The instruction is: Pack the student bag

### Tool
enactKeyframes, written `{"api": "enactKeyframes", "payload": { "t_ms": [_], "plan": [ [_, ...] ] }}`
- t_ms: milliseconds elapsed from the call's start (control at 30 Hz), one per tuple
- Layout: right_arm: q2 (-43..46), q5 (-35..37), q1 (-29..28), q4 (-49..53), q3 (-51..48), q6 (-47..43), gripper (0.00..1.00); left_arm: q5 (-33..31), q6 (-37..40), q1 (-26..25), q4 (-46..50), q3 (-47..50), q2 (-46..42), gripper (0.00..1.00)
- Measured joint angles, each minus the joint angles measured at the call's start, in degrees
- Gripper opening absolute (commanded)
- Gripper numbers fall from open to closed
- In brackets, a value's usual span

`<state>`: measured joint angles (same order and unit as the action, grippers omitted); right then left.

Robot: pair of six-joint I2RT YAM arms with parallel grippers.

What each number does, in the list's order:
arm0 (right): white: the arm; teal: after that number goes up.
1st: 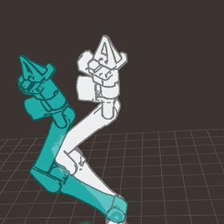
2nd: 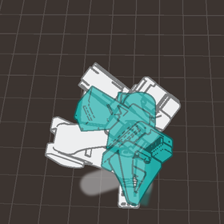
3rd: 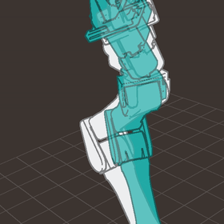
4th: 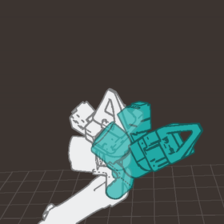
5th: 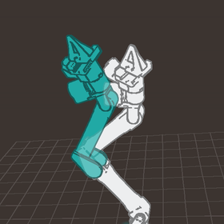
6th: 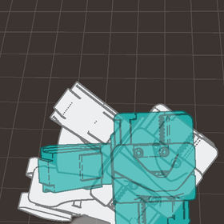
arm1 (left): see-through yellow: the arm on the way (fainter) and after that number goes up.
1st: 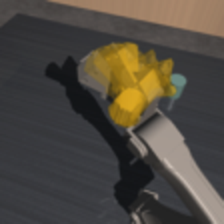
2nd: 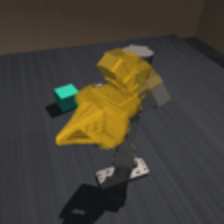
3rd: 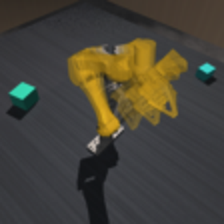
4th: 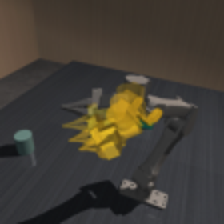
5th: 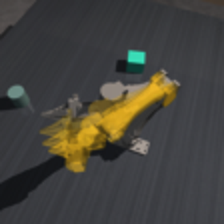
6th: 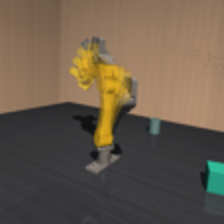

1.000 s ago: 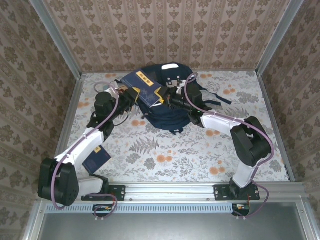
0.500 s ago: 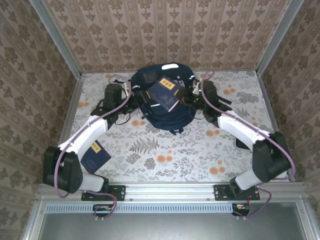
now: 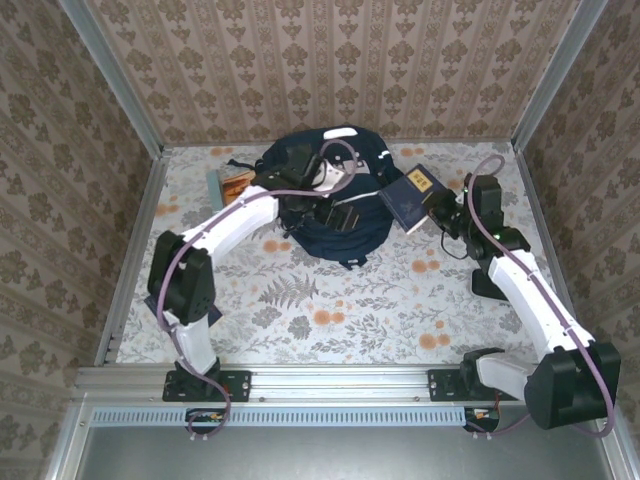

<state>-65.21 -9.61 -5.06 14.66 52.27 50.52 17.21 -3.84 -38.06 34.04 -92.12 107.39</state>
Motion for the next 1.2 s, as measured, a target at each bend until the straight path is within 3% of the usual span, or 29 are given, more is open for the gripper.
{"api": "enactKeyframes", "payload": {
  "t_ms": [200,400,900,1200],
  "plan": [
    [3.0,0.2,2.6,2.1,-1.5,-0.8,0.09,-5.5,7.1,-3.1,6.5,-12.4,12.7,0.79],
    [3.9,-1.2,3.0,2.3,-3.2,-0.9,0.09,-8.5,10.6,-3.1,11.1,-21.0,21.5,0.69],
    [1.8,-6.1,3.0,2.3,-5.2,-1.0,0.10,-17.6,15.5,-3.1,14.9,-26.4,25.0,0.60],
    [1.4,-6.9,3.2,5.1,-4.2,-2.1,0.10,-19.0,17.0,-3.7,17.4,-29.4,26.4,0.28]
  ]
}}
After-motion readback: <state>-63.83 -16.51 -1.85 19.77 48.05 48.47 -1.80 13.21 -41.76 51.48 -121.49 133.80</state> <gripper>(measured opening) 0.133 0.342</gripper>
